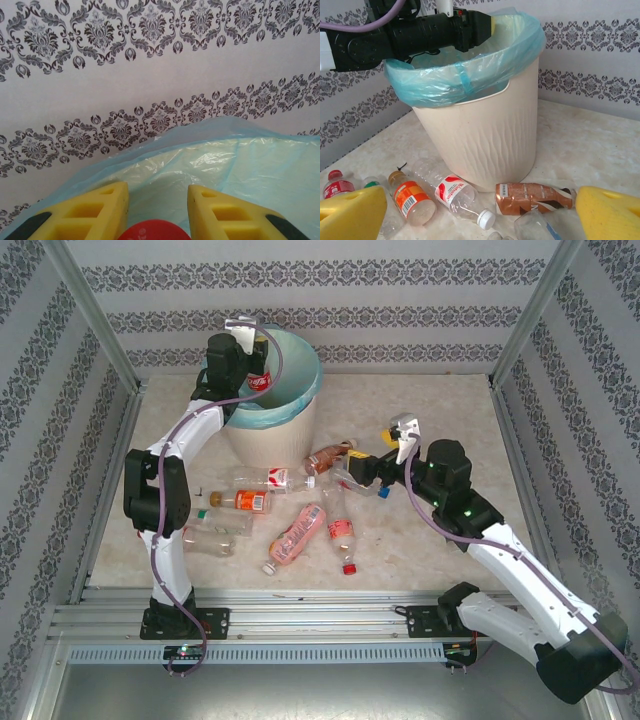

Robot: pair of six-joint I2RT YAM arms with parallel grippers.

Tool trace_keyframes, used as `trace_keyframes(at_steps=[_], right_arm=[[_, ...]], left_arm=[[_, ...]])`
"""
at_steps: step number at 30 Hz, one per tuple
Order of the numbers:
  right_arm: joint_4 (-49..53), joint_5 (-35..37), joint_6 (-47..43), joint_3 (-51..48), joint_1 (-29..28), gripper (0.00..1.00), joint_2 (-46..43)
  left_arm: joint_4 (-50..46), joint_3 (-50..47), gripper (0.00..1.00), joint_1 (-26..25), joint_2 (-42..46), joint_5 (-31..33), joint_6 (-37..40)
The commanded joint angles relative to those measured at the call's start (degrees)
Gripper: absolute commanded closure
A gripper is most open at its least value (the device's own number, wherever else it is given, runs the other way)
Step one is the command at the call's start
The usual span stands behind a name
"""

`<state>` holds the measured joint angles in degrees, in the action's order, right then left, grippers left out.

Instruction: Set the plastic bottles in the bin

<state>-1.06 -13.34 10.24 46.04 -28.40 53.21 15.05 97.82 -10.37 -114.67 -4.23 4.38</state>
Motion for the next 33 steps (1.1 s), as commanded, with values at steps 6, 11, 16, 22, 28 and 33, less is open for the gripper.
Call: trace_keyframes(at_steps=[6,11,16,22,28,33], right_arm=[[-0.97,-1.82,-1.09,3.94,-1.33,0.03,2.07],[0.45,1.69,0.11,5.08,-1.52,0.04,2.91],[3.77,5.98,1.35,6.80,-1.48,0.04,3.72],[6.76,9.05,2.30,8.79,-1.35,0.04,5.45],[6.95,9.12,3.73,9.67,-1.24,0.05,6.69],[7.55,9.44,4.56,10.28,-1.13,0.05,7.63]], left_arm=[[-4.78,0.03,0.41,0.53,0.59,-0.98,-0.91],[-9.05,4.55,0.25,0.53,3.76,-3.52,-4.28],[-10.93,5.05,0.25,0.55,8.34,-2.60,-6.29],[-16.16,5.30,0.32,0.54,11.42,0.17,-5.72],[-20.90,6.38,0.44,0.53,11.58,0.06,-5.66],[-27.47,11.90,0.61,0.55,8.83,-1.19,-5.49]])
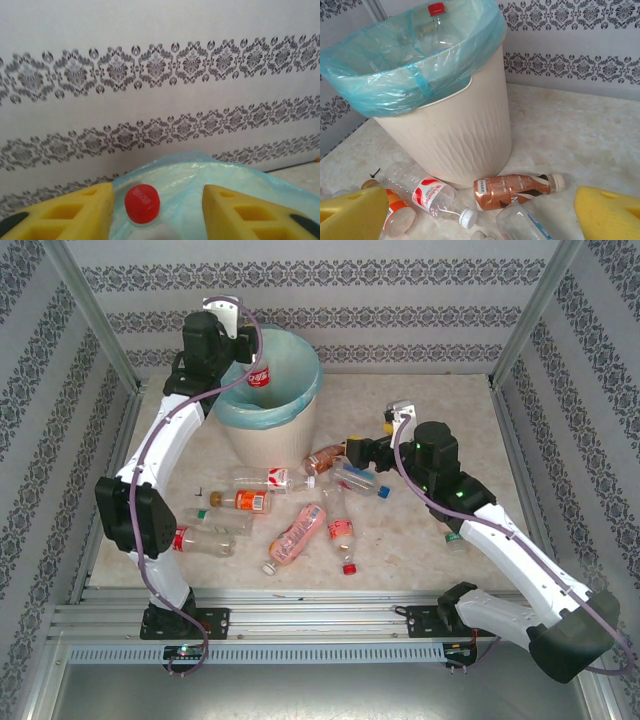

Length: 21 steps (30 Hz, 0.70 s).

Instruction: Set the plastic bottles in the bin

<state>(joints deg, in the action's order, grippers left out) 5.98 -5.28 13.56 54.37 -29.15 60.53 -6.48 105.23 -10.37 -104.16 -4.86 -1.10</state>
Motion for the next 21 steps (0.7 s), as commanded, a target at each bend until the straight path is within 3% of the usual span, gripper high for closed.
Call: trace_keyframes(at_steps=[1,4,11,21], right_arm=[[0.53,1.33,1.36,2.04,-0.39,0.05,0.59],[0.61,1.12,1.88,2.41,-0.25,0.06,1.30],[1.91,0.94,1.74,2.89,-0.30,0.06,1.13],[3.23,1.75,1.71,2.85,-0.03,0.06,0.07]], left_arm=[[-7.83,6.82,0.69,0.57,-3.09,-0.77,-0.08],[-13.97,14.26,0.83,0.53,-8.07,-1.93,-0.55],[-21.53,23.33,0.83,0.57,-16.84,-1.62,-0.74],[-23.86,25.13,0.83,0.57,-18.08,-1.45,-0.65]])
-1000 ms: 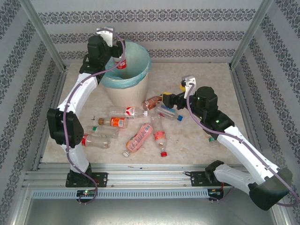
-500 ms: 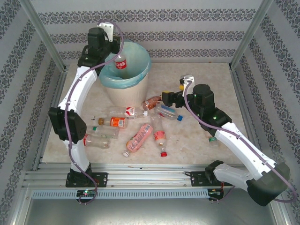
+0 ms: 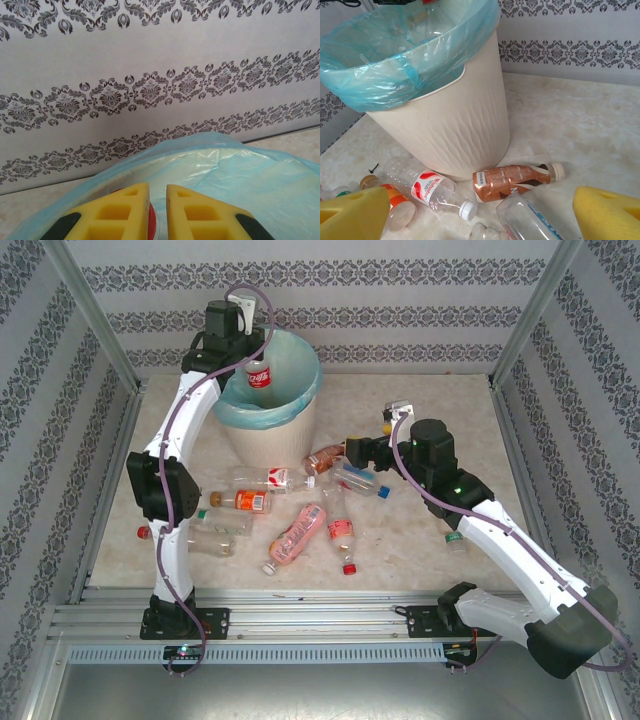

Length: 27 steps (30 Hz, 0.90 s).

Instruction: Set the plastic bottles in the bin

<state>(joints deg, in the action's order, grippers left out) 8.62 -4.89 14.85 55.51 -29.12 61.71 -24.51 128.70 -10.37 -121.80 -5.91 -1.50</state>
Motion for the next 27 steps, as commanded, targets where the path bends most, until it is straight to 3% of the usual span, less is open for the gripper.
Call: trace_keyframes(at_steps=[1,3,4,6,7,13,17,18,22,27], right_arm=[[0.77,1.29,0.40,1.91,-0.06,0.06,-1.15],[1.33,1.37,0.36,2.50,-0.05,0.06,-1.17],[2.07,1.62,0.30,2.99,-0.06,0.06,-1.21],[5.30,3.21,-0.01,4.63,-0.06,0.06,-1.48],[7.19,4.48,0.00,5.45,-0.06,0.05,-1.55],[24.75,15.07,3.85,8.02,0.54,0.04,-3.87],[28.43,4.95,4.55,4.65,1.77,0.09,-4.92],[27.62,2.82,4.23,3.04,0.47,0.11,-4.72],[27.48,7.63,8.09,-1.05,-7.55,0.12,-0.74],[27.58,9.58,14.40,-0.62,-10.98,0.13,9.29]], left_arm=[[-6.04,2.22,0.83,0.54,-0.23,-0.71,-0.41],[-5.95,3.17,0.77,0.55,0.82,-1.64,-0.93],[-5.86,3.45,0.70,0.53,1.46,-2.04,-1.20],[-5.40,3.44,0.46,0.51,3.48,-2.63,-1.48],[-5.08,3.25,0.40,0.45,4.50,-3.00,-1.58],[1.96,-6.57,0.37,-0.23,15.44,-4.33,-3.01],[12.76,-22.59,0.37,-2.56,25.67,-3.02,-3.98],[16.34,-27.36,0.36,-3.54,28.45,-3.09,-4.15],[29.01,-46.08,0.34,-7.46,37.81,-3.77,-1.56],[33.79,-59.53,0.33,-11.21,45.18,-1.40,2.46]])
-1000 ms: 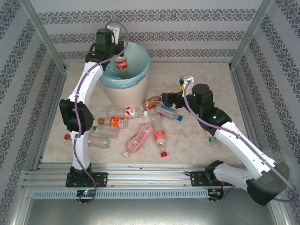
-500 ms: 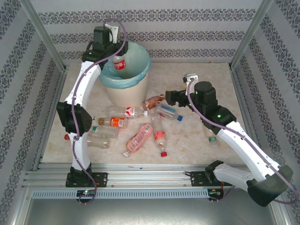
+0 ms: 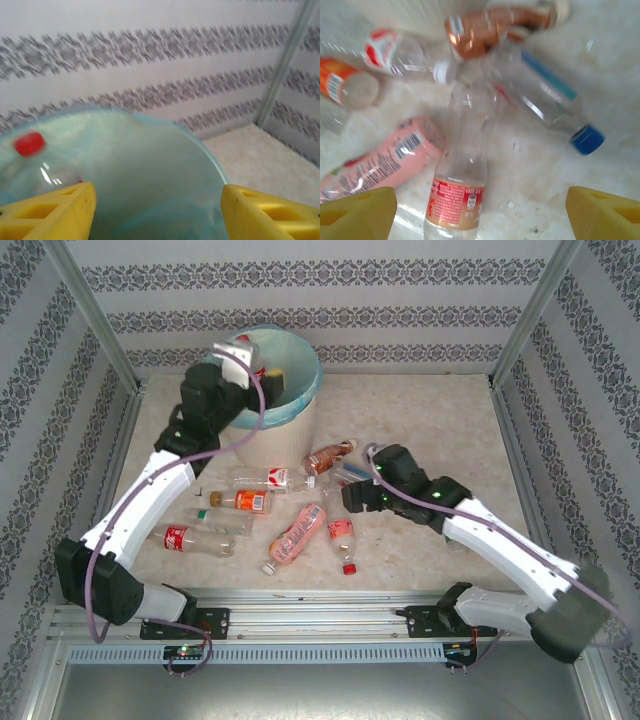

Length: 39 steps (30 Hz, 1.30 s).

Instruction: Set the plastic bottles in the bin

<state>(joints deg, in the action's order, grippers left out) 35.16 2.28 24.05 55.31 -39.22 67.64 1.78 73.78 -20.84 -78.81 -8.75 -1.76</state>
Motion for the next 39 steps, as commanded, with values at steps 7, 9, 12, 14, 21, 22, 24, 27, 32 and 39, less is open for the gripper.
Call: trace_keyframes(at_steps=[7,9,12,14,21,22,24,27,32,39], right_arm=[[-2.14,1.63,9.40,3.43,-2.99,0.17,16.48],[-3.77,-0.30,10.69,4.30,-3.45,0.19,19.77],[-6.29,-1.83,11.51,4.48,-3.51,0.24,22.78],[-6.76,-1.60,11.84,4.85,-3.65,0.25,24.07],[-7.25,-2.08,12.57,5.77,-3.26,0.26,28.43],[-7.53,-2.26,12.73,5.77,-3.02,0.27,28.84],[-8.09,-2.37,12.95,5.80,-2.79,0.27,29.37],[-8.36,-2.28,13.28,5.97,-2.36,0.27,30.10],[-8.82,-2.94,13.69,5.74,-1.56,0.27,31.04],[-10.94,-5.79,15.30,3.92,0.21,0.36,31.18]], left_arm=[[12.16,-13.03,0.33,-0.96,5.63,5.14,1.20],[12.87,-13.73,0.33,-0.95,6.23,6.36,1.37],[12.92,-13.49,0.33,-0.87,6.73,7.20,1.88],[12.63,-13.39,0.33,-0.96,7.23,7.25,2.37],[15.45,-13.99,0.33,-0.95,9.75,3.75,2.23],[15.92,-14.09,0.33,-0.96,10.21,2.97,1.87],[17.02,-14.31,0.33,-1.01,11.20,1.48,1.24],[18.88,-15.01,0.33,-1.03,12.74,-0.11,0.86],[19.07,-14.81,0.33,-0.96,13.63,-0.31,0.22],[18.76,-14.63,0.32,-0.97,13.42,-0.31,-0.17]])
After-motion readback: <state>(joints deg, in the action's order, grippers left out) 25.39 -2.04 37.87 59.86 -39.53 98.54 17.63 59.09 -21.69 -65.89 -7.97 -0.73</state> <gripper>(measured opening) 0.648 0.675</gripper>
